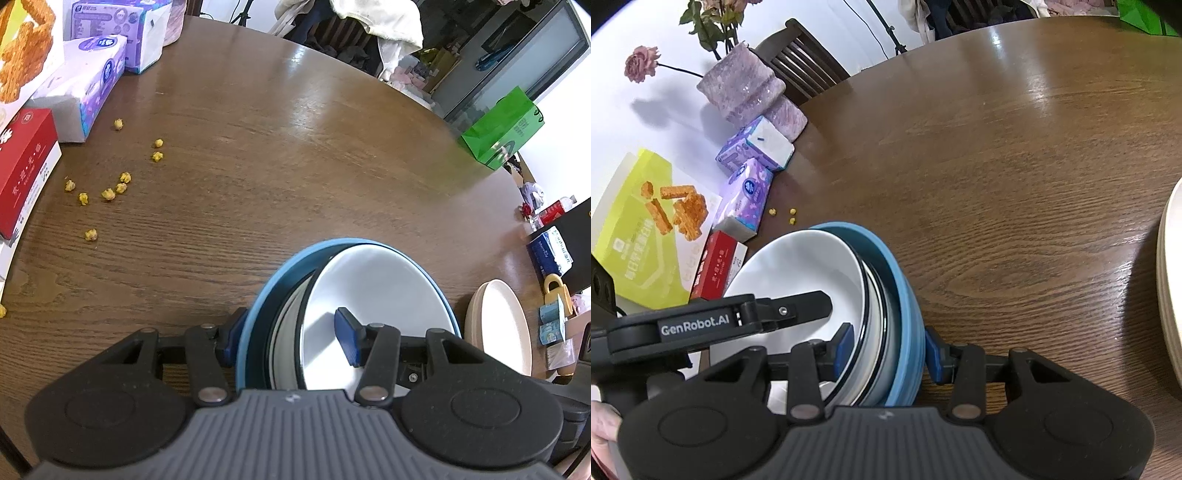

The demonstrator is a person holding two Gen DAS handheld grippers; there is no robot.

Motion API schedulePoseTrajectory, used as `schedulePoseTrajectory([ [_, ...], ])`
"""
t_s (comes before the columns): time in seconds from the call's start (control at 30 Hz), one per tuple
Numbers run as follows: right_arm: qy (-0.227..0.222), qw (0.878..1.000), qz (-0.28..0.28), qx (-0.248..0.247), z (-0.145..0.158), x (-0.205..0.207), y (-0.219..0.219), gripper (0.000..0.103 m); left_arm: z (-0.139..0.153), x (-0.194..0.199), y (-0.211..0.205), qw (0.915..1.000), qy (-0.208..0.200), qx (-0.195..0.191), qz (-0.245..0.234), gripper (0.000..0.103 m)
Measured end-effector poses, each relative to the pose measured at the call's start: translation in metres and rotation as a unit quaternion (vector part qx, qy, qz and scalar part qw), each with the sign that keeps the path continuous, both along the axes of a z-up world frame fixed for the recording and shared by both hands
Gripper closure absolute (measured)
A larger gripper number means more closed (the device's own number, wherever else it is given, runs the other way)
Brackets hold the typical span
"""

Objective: Organize plates and bowls
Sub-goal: 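Lift the nested blue bowl stack with both grippers and carry it toward the cream plates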

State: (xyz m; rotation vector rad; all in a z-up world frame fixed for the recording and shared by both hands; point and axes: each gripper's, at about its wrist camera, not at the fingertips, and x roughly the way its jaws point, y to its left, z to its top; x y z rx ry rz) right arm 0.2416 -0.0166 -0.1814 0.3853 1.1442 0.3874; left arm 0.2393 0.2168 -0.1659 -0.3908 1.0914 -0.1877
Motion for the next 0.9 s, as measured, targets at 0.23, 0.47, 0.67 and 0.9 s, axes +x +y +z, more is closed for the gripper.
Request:
schedulePoseTrajectory([
  [0.23,-0.005,1.0,0.002,0.003,0.007,-0.001,-0.009,0.063,0.007,-0.002,-0.008,1.0,-0.005,0.003,0.002,0.052],
  [0.47,-0.009,1.0,0.004,0.006,0.013,-0.003,-0.017,0.063,0.016,-0.005,-0.016,0.9999,-0.01,0.004,0.004,0.052],
  [0.67,-0.014,1.0,0.008,0.009,0.022,-0.003,-0.023,0.064,0.025,-0.008,-0.022,0.9998,-0.016,0.005,0.008,0.052],
  [0.9,-0.021,1.0,0.015,0.01,0.03,-0.002,-0.03,0.064,0.032,-0.01,-0.028,0.9997,-0.022,0.005,0.013,0.052],
])
